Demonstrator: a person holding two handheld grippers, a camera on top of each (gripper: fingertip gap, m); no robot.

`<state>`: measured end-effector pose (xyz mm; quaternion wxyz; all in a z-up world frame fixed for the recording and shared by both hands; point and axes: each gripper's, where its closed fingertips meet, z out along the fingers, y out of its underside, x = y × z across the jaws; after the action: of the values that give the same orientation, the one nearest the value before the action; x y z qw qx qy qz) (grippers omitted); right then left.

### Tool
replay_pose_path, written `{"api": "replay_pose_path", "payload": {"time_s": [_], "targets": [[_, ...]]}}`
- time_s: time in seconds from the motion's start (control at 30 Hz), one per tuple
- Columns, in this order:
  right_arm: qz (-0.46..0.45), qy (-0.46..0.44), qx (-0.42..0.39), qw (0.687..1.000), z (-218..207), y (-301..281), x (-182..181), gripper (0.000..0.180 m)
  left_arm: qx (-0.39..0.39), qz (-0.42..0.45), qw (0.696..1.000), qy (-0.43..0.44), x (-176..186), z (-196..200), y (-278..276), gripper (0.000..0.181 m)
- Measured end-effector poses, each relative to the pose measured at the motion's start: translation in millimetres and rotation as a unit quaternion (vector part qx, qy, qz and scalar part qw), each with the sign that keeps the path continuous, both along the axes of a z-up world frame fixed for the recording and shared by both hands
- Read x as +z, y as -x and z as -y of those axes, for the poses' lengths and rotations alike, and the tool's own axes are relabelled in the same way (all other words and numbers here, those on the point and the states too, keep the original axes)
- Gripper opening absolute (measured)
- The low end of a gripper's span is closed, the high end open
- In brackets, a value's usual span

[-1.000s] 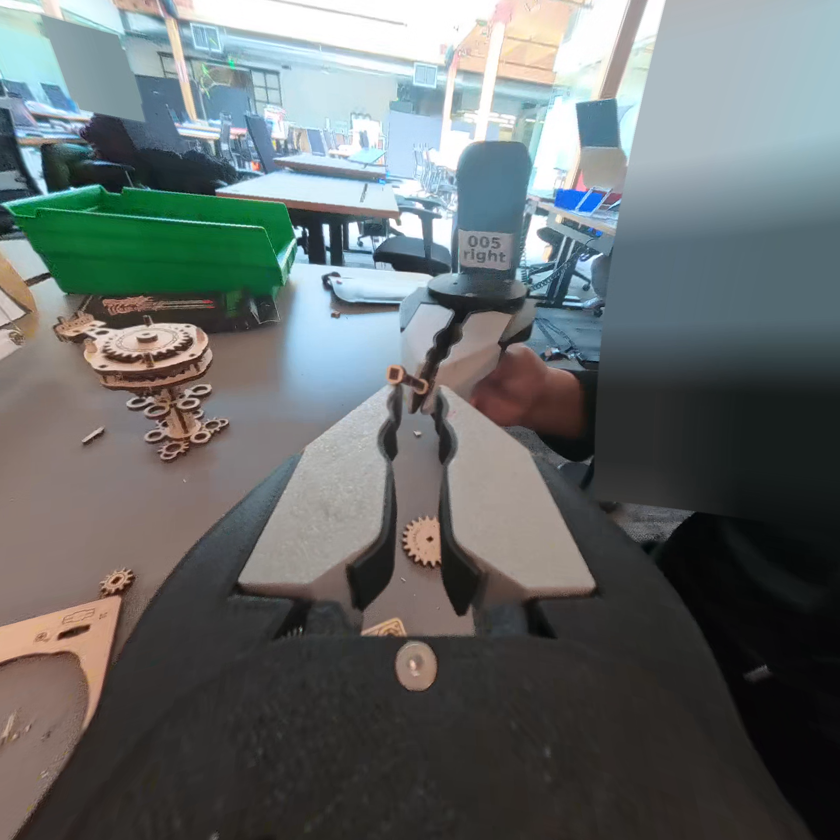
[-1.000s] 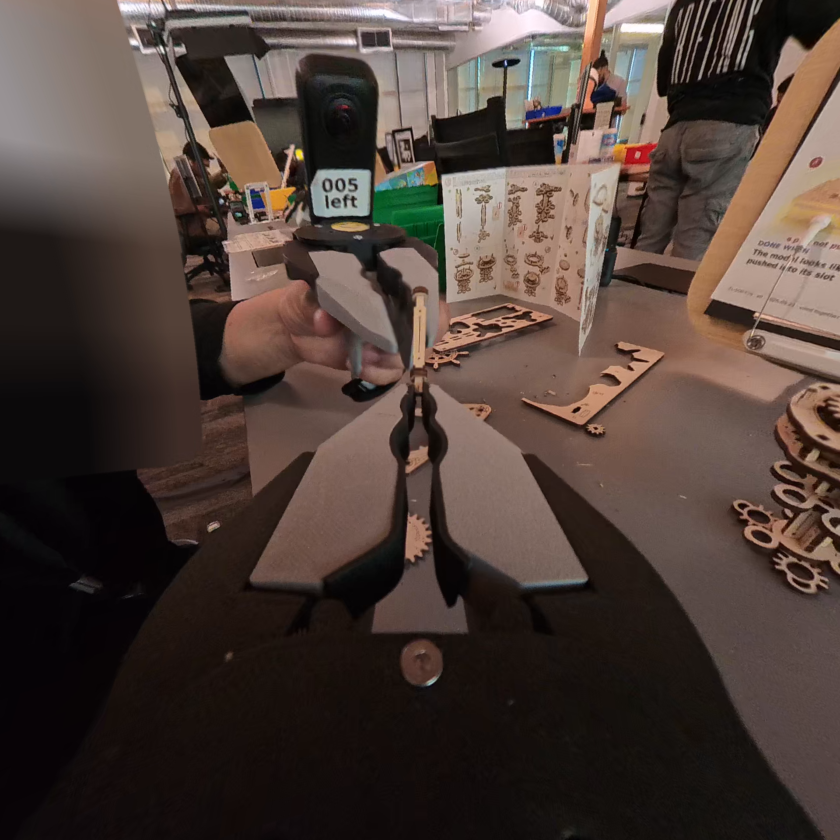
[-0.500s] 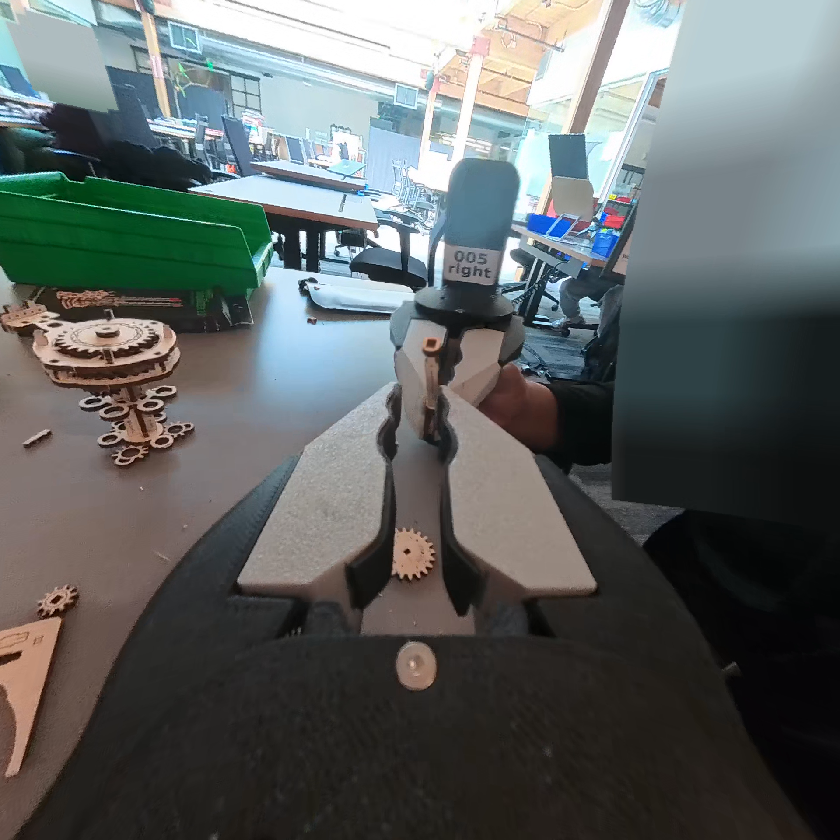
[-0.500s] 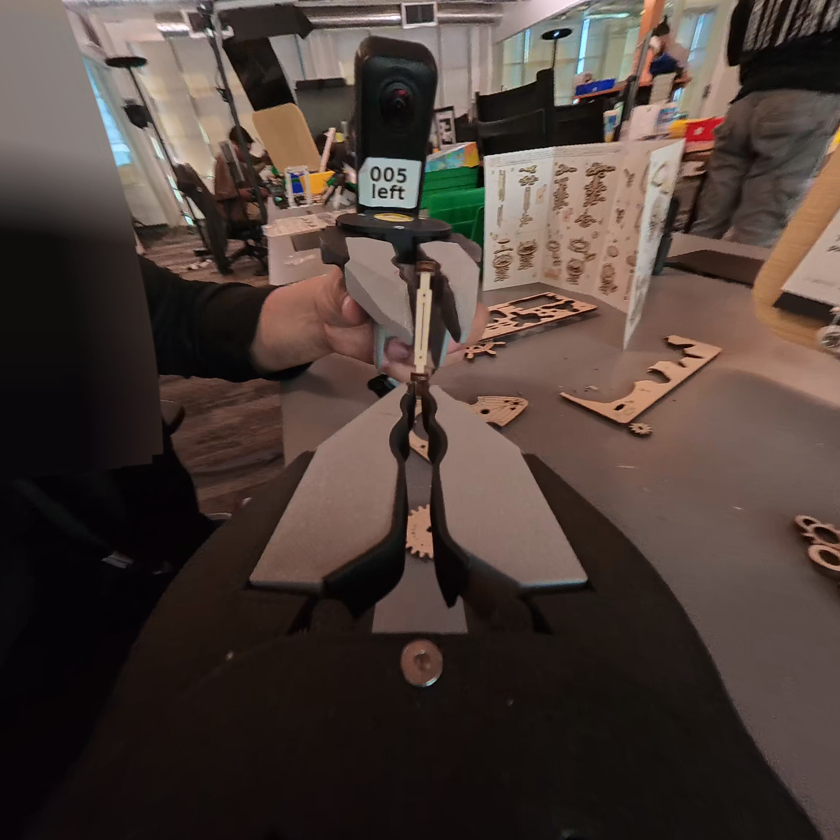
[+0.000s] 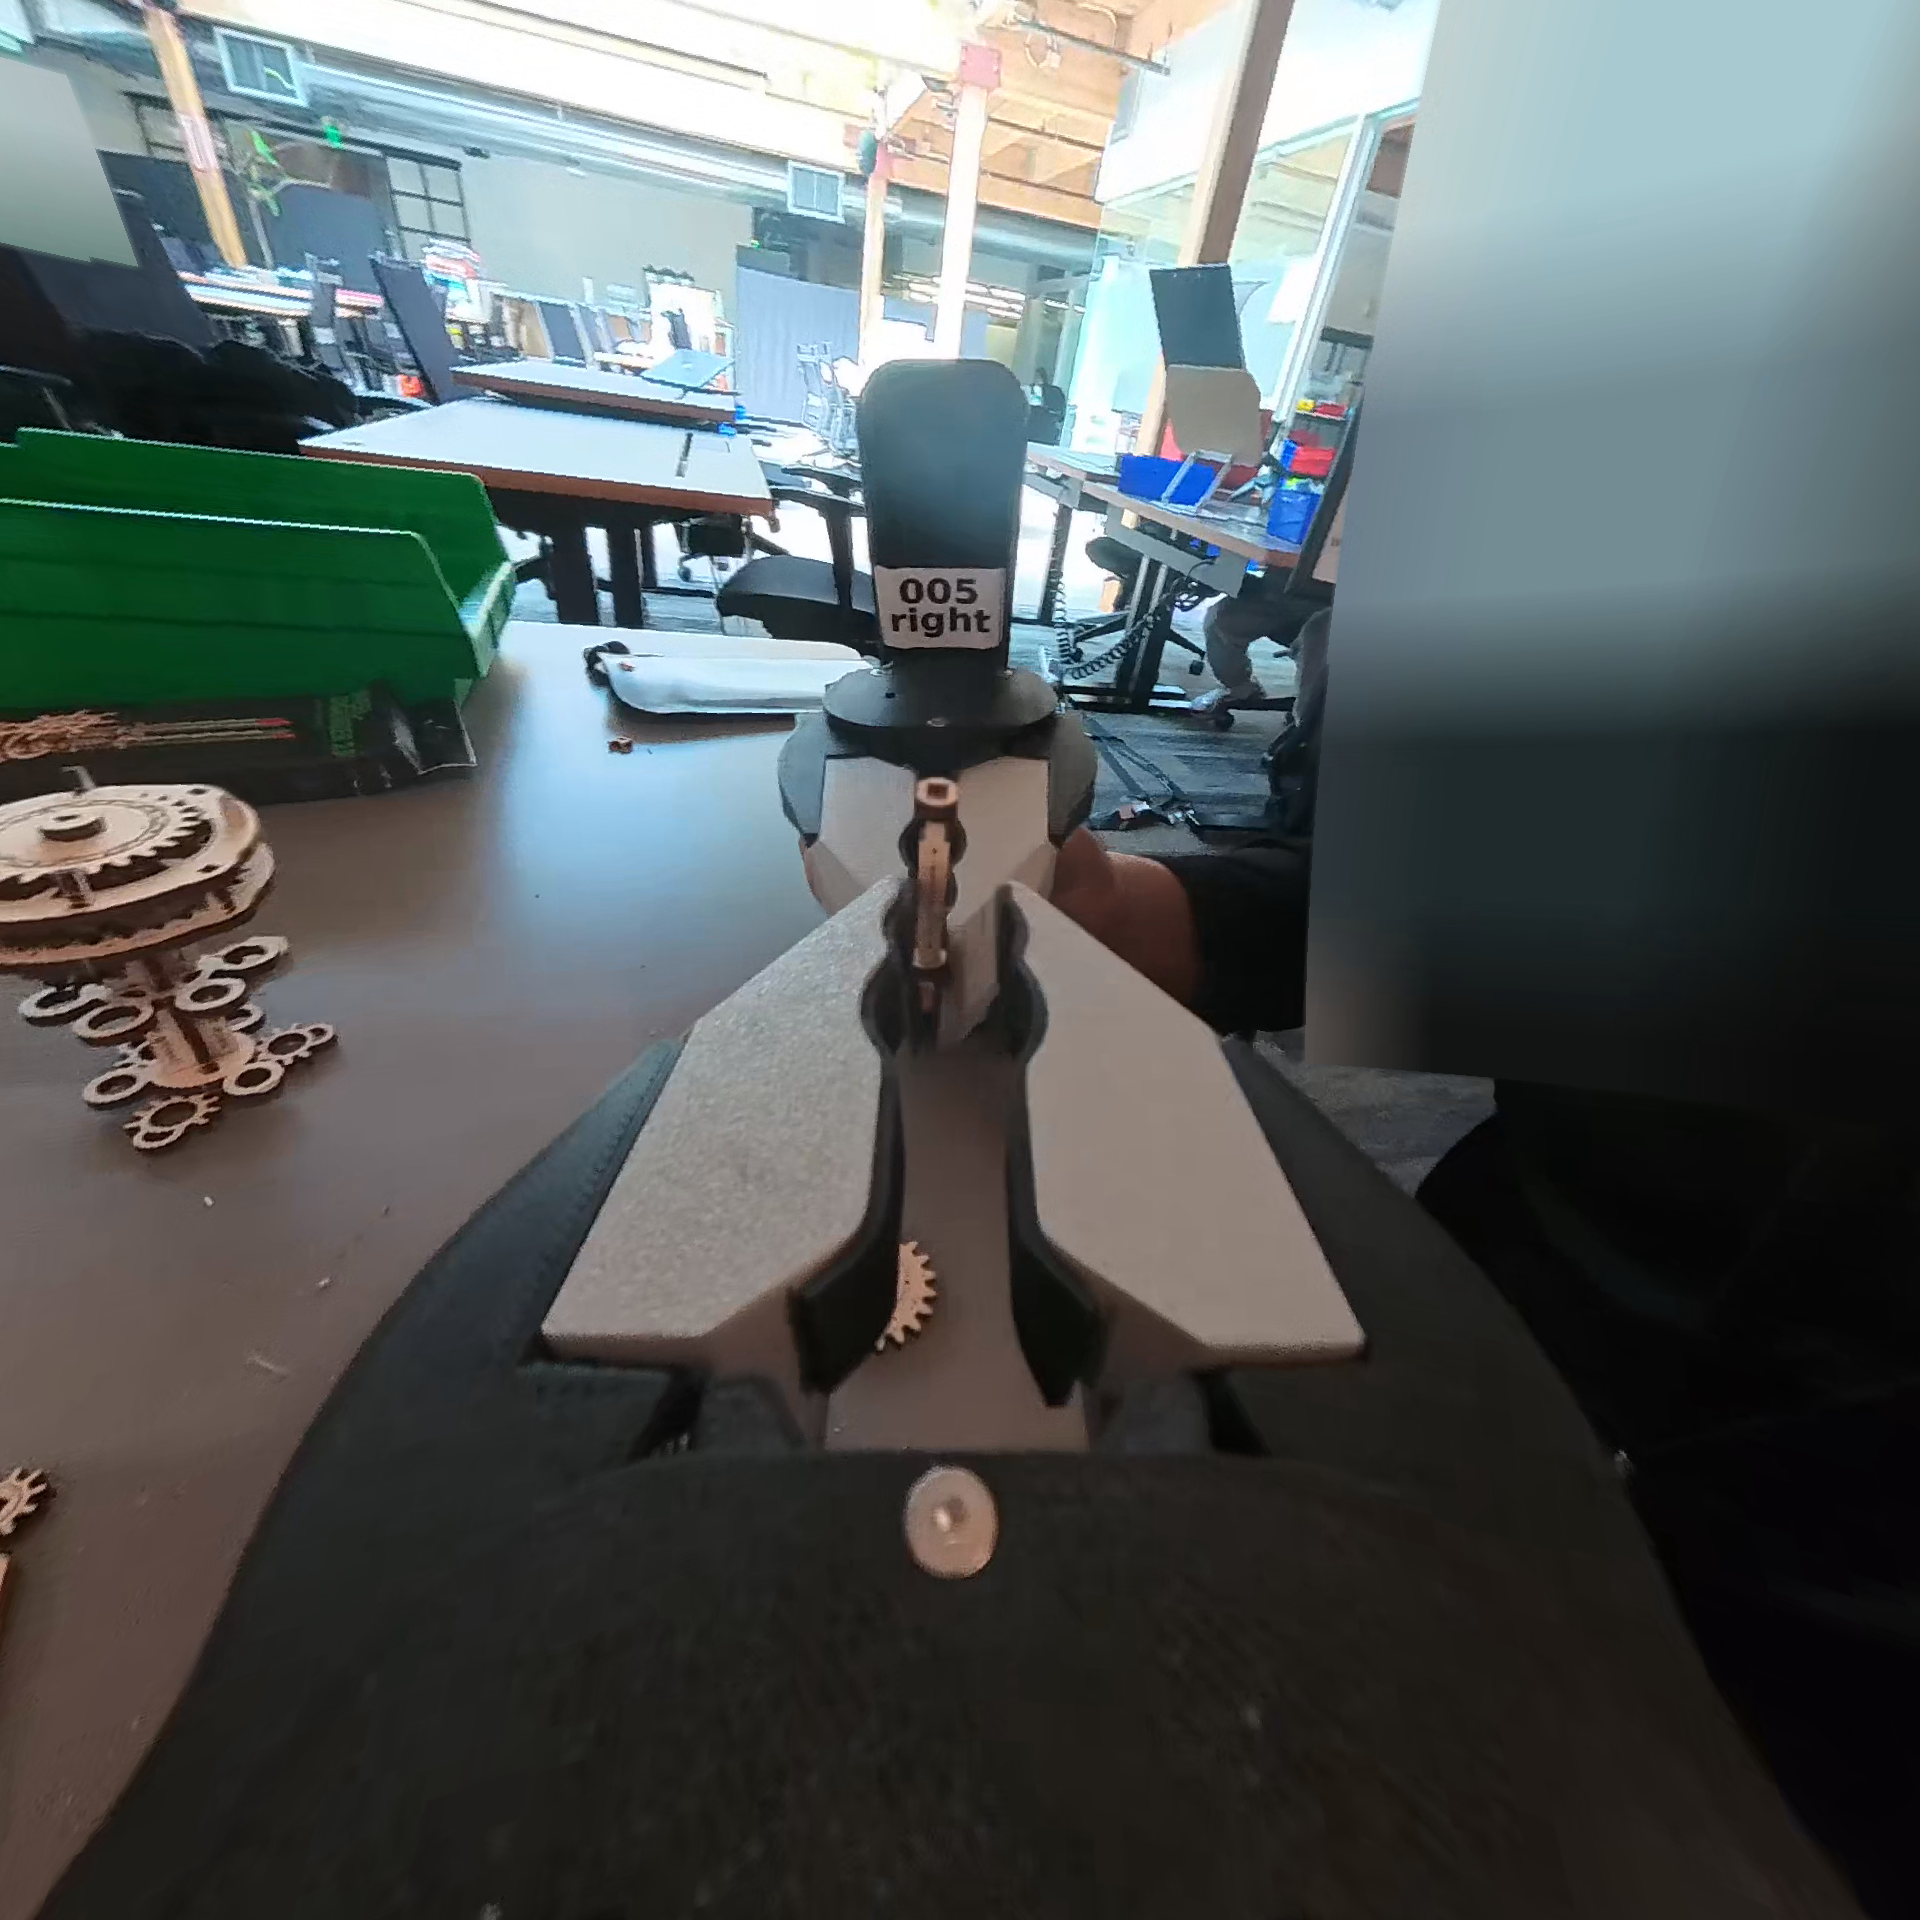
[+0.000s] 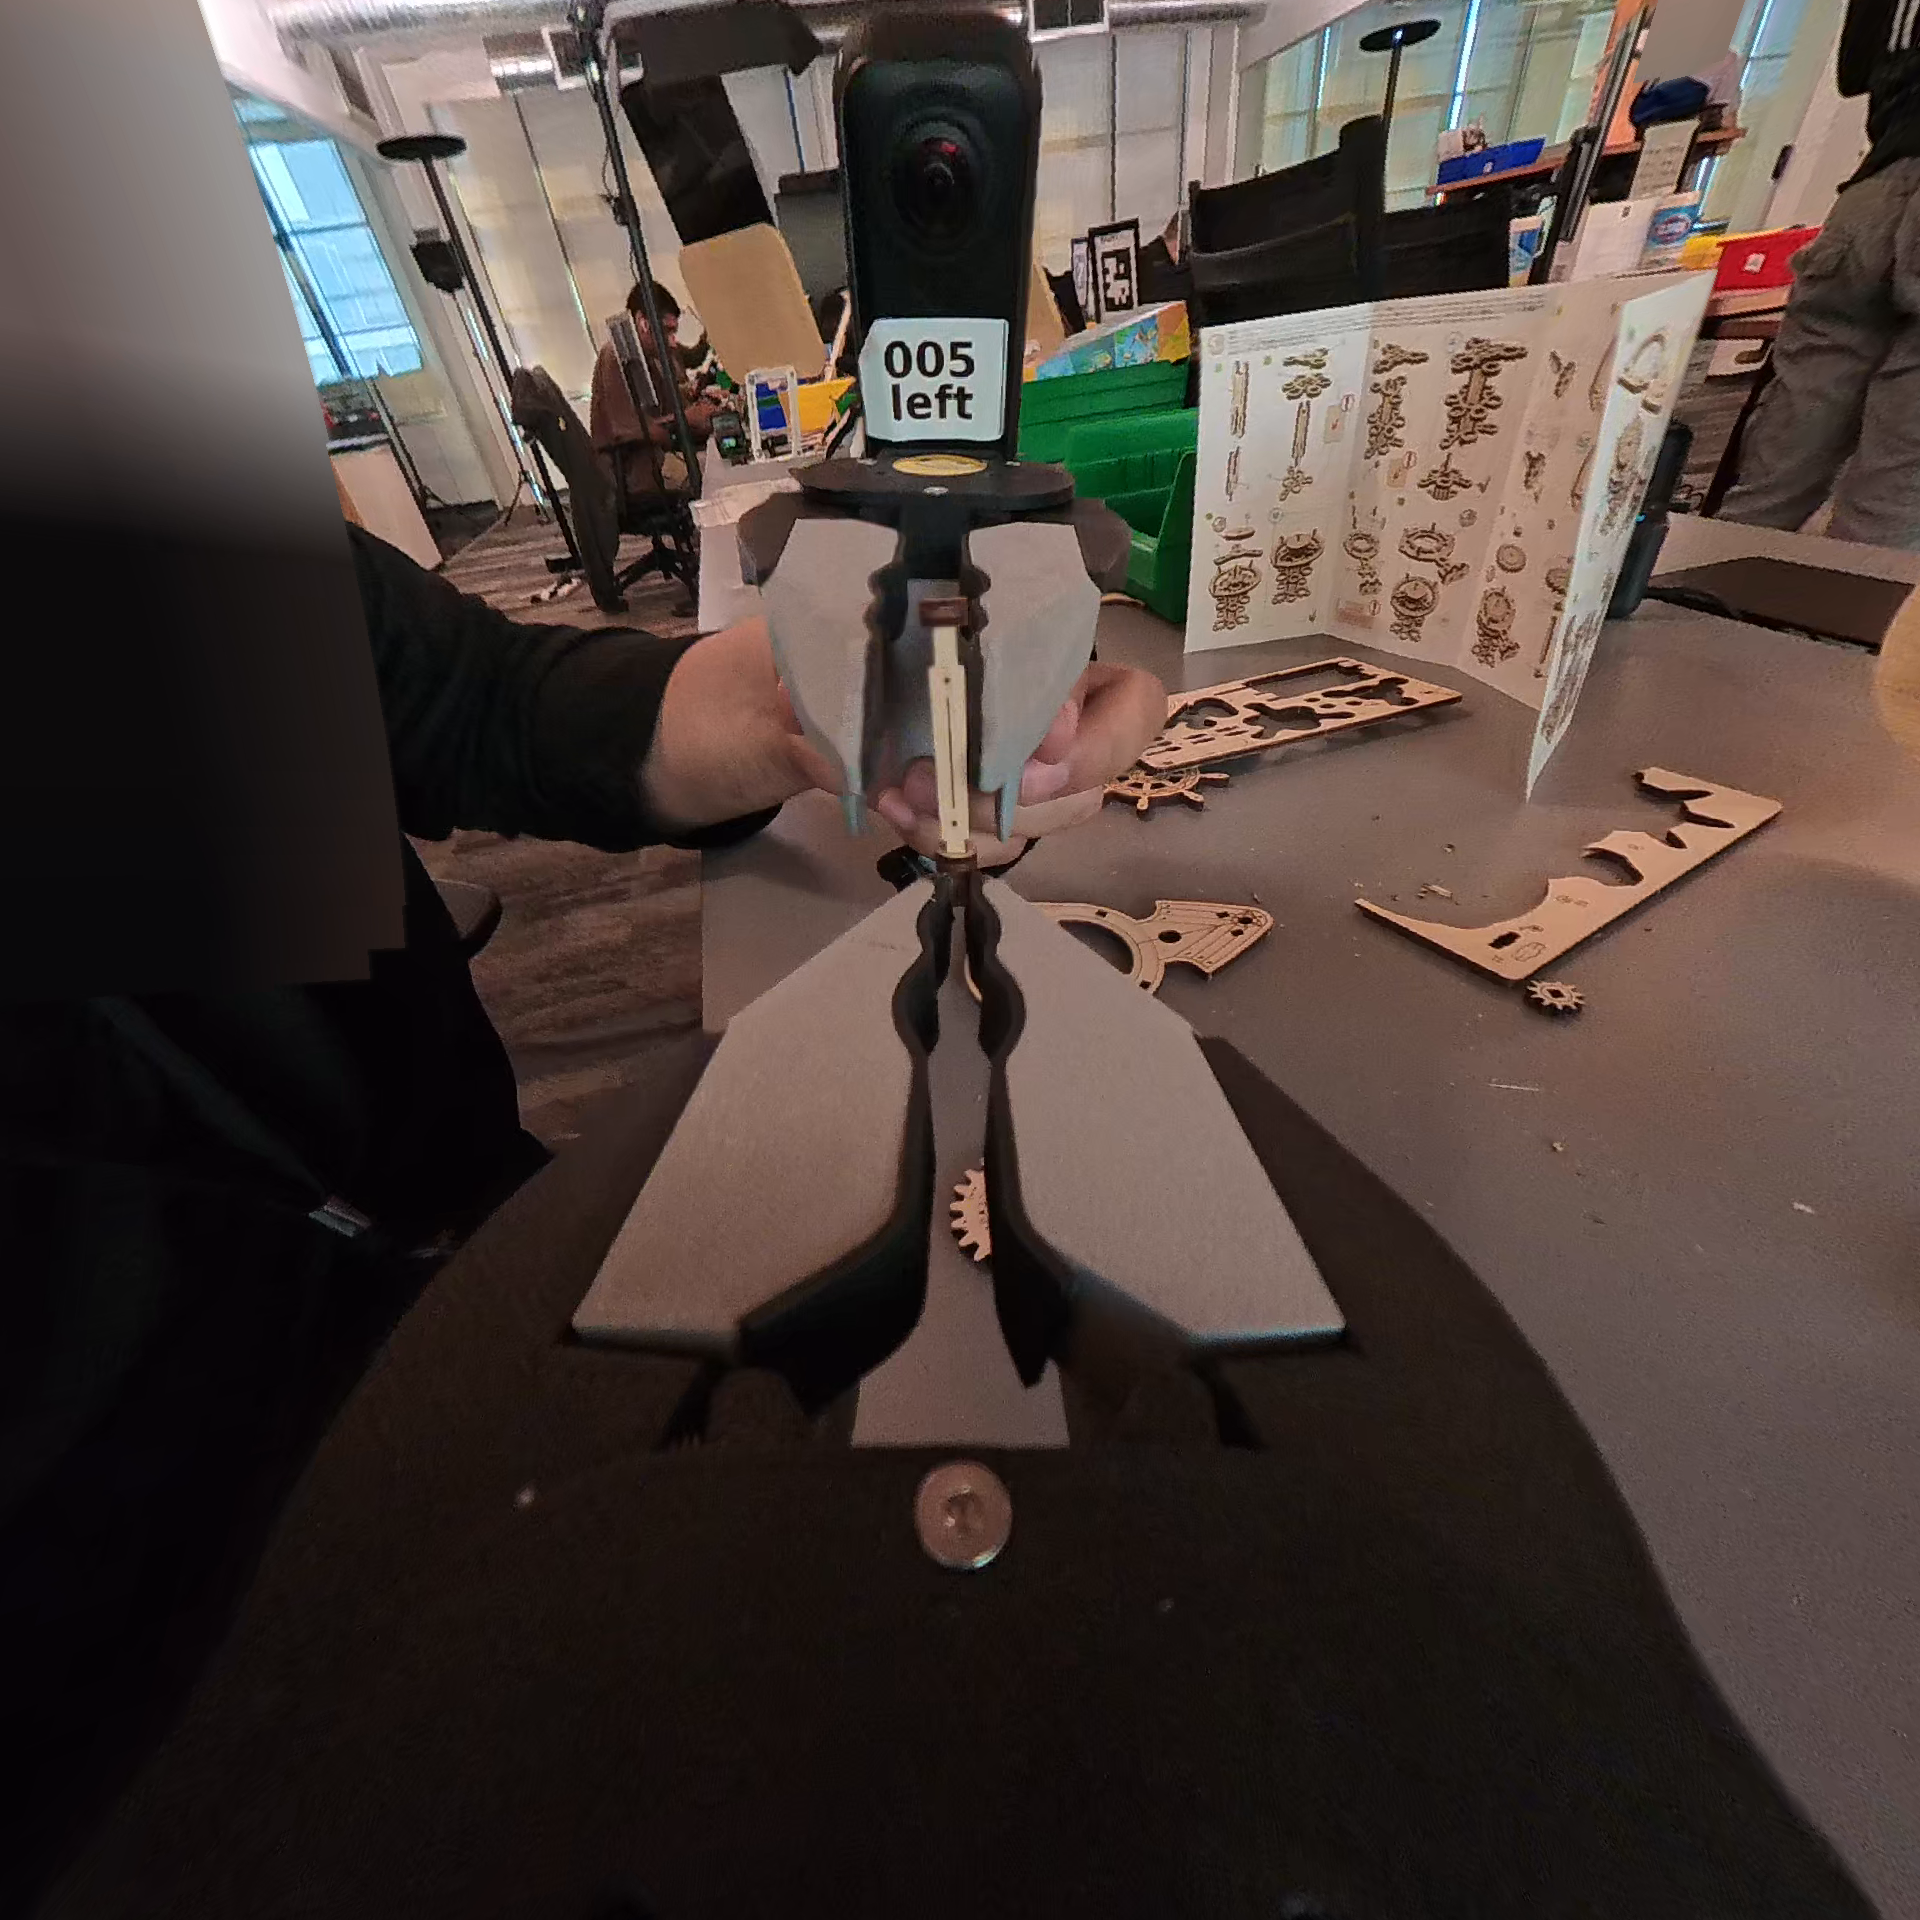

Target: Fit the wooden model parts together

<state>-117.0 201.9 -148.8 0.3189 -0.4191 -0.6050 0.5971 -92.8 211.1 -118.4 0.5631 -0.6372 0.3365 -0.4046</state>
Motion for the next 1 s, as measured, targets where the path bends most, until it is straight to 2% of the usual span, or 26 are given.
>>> {"api": "replay_pose_path", "payload": {"time_s": [0.13, 0.2, 0.27, 0.33, 0.4, 0.5, 0.6, 0.77, 0.83, 1.0], "targets": [[-0.010, -0.032, -0.002, 0.999, 4.3, -0.2, -0.4, 0.000, -0.010, -0.016, 1.000, -0.016, -0.5, 6.2, -4.8, 0.014], [-0.013, -0.031, 0.007, 0.999, 7.2, -1.0, 0.8, 0.000, -0.005, -0.027, 0.999, -0.025, 0.1, 5.6, -3.2, 0.003], [-0.003, -0.021, 0.009, 1.000, 7.6, 0.5, -0.5, 0.000, 0.000, -0.037, 0.999, -0.024, -1.5, 3.4, -0.8, 0.003], [0.011, 0.000, 0.008, 1.000, 3.4, 1.0, -1.9, 0.003, 0.009, -0.026, 1.000, 0.013, -3.7, -2.3, 3.5, 0.003], [0.012, 0.031, 0.013, 0.999, -5.3, -4.4, 1.7, 0.016, 0.022, 0.001, 0.998, 0.057, -5.3, -10.0, 11.2, 0.003], [-0.006, 0.071, 0.002, 0.997, -25.9, -16.0, 11.5, 0.008, 0.032, 0.017, 0.994, 0.104, -13.1, -17.1, 20.4, 0.003], [0.010, 0.086, -0.028, 0.996, -41.0, -19.0, 11.8, 0.007, 0.037, 0.007, 0.990, 0.134, -24.2, -20.3, 22.8, 0.003], [0.048, 0.139, -0.036, 0.988, -44.3, -14.8, 12.8, 0.004, 0.010, 0.034, 0.978, 0.207, -37.3, -23.8, 16.0, 0.003], [0.080, 0.167, -0.039, 0.982, -43.3, -10.9, 8.1, 0.002, -0.013, 0.076, 0.966, 0.248, -35.9, -24.3, 12.2, 0.002], [0.123, 0.198, -0.042, 0.972, -39.2, -2.7, -1.5, 0.015, -0.046, 0.145, 0.938, 0.313, -28.4, -25.9, 5.5, 0.002]]}}
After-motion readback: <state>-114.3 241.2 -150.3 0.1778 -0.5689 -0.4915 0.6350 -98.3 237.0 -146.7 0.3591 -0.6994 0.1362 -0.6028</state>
